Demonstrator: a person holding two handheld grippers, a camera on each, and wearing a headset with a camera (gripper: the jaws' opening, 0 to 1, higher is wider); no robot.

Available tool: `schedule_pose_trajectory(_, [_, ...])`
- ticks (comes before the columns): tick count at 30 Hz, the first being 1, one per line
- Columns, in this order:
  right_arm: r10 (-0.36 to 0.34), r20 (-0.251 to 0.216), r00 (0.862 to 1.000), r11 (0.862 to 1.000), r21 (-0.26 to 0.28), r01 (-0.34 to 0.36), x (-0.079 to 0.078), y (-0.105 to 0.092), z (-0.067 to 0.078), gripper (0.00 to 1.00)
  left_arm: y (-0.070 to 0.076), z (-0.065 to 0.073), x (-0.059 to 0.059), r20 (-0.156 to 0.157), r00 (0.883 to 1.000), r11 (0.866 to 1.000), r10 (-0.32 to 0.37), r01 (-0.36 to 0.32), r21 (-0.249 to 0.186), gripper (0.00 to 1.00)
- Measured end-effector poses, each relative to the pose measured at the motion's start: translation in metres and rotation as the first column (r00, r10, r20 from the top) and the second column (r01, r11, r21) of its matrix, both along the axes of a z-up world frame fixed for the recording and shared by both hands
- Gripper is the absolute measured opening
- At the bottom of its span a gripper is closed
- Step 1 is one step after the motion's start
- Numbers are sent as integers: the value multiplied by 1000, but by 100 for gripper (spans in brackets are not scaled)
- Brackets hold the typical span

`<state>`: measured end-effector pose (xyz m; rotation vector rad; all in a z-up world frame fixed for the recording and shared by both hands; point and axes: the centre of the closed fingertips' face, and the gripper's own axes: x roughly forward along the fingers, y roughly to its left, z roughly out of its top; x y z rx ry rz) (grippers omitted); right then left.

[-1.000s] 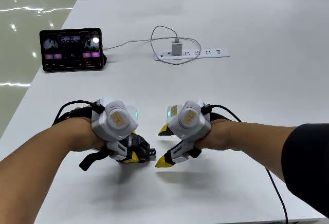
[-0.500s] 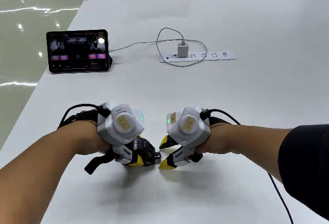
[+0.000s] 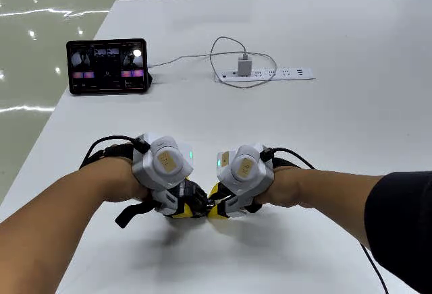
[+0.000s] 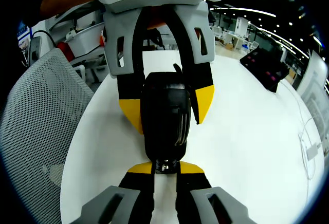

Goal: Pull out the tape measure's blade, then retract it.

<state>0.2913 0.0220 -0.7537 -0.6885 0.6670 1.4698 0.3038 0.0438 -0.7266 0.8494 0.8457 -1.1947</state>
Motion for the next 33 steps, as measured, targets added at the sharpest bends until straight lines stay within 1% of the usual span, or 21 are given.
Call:
schedule_pose_trajectory(1, [26,-8,1000,1000,6,-26,-4,1,0,11,0,0,0,2,1000,1000,0,0,-1,33])
schedule_pose_trajectory(2, [17,-5,1000,1000,3,-17,-3,1,0,10,0,0,0,2,1000,1000,-1,1,-1,33])
schedule_pose_trajectory(4, [28,2,1000,1000,-1,-28,-5,0,0,10,0,0,0,6,1000,1000,0,0,-1,33])
schedule_pose_trajectory(7, [18,-11,1000,1000,5,-18,-4,-1,0,9,0,0,1,5,1000,1000,2,-2,-6,33])
schedule_pose_trajectory(12, [25,-11,1000,1000,-1,-25,-3,-2,-1,9,0,0,1,9,1000,1000,4,-4,-7,33])
schedule_pose_trajectory(17, [18,-16,1000,1000,-13,-18,-1,-11,-1,9,0,1,2,6,1000,1000,18,-18,-18,33])
schedule_pose_trajectory(33, [0,-19,1000,1000,-23,0,2,-21,-2,10,-1,0,1,2,1000,1000,11,-11,-14,33])
